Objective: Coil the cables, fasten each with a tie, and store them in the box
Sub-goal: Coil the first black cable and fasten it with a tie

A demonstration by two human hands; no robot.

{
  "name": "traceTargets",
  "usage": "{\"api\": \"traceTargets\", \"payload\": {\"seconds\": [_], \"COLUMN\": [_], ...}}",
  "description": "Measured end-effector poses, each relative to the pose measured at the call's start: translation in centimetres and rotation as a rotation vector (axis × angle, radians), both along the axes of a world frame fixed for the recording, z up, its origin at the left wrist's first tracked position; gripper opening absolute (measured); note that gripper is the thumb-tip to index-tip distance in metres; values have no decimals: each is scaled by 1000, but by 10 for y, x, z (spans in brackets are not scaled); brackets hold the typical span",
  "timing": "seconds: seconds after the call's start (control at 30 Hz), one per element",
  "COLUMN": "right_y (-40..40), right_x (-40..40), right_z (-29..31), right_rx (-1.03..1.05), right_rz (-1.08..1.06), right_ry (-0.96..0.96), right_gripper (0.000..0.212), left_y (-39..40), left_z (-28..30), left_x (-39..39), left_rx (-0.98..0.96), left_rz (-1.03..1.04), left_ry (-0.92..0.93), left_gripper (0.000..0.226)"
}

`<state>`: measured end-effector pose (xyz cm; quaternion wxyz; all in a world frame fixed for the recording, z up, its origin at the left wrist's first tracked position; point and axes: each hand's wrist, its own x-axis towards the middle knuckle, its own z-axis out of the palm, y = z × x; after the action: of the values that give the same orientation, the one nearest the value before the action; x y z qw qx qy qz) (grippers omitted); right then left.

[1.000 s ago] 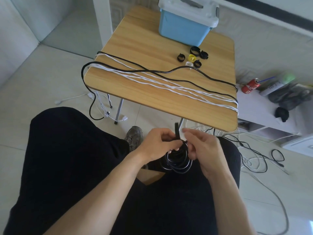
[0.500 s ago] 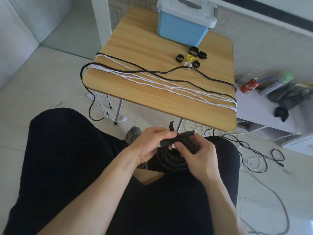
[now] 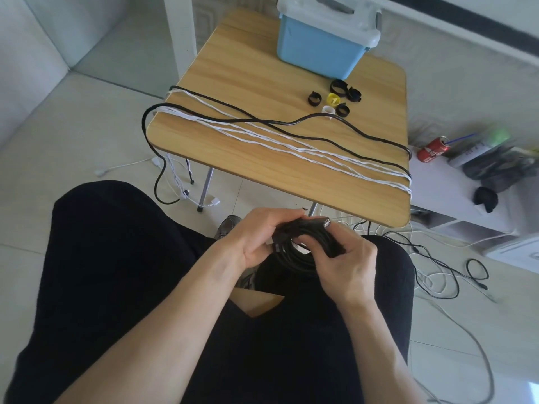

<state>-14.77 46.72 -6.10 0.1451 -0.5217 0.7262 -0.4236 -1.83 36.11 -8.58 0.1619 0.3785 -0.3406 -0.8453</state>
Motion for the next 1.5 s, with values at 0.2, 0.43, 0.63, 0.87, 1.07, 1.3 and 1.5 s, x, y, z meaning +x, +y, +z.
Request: {"api": "traceTargets", "payload": {"seconds": [0.2,0.43,0.63,0.87,1.07,1.3,1.5], "right_y": [-3,-3,-3,-8,-10,-17,-23], "right_x": [5,3,6,-2,-8,-19,-13], "right_z": [-3,-5,5,1,8,8,6], "right_rx": [-56,-23,18,104,141,420,410], "right_rz": [-60,-90,-91,-97,124,203,210], "right_ry": [100,-27,-193,-275,-426,-375,-398], "right_gripper": [12,11,26,9,8,35,44], "left_y": [-3,-1,-5,-8,-8,3,7], "left_z": [-3,4,17,11,4,-1,3], "left_x": [-2,-6,-2,4,8,8,9], "left_rx": [114,-74,-516,-533,-450,-505,-240], "left_rz": [67,86,-173,-284,-267,-343,-368], "left_ry": [44,-117,-375,-311,-215,-243,-46], "left_gripper": [39,21,53,68,63,66,52]}}
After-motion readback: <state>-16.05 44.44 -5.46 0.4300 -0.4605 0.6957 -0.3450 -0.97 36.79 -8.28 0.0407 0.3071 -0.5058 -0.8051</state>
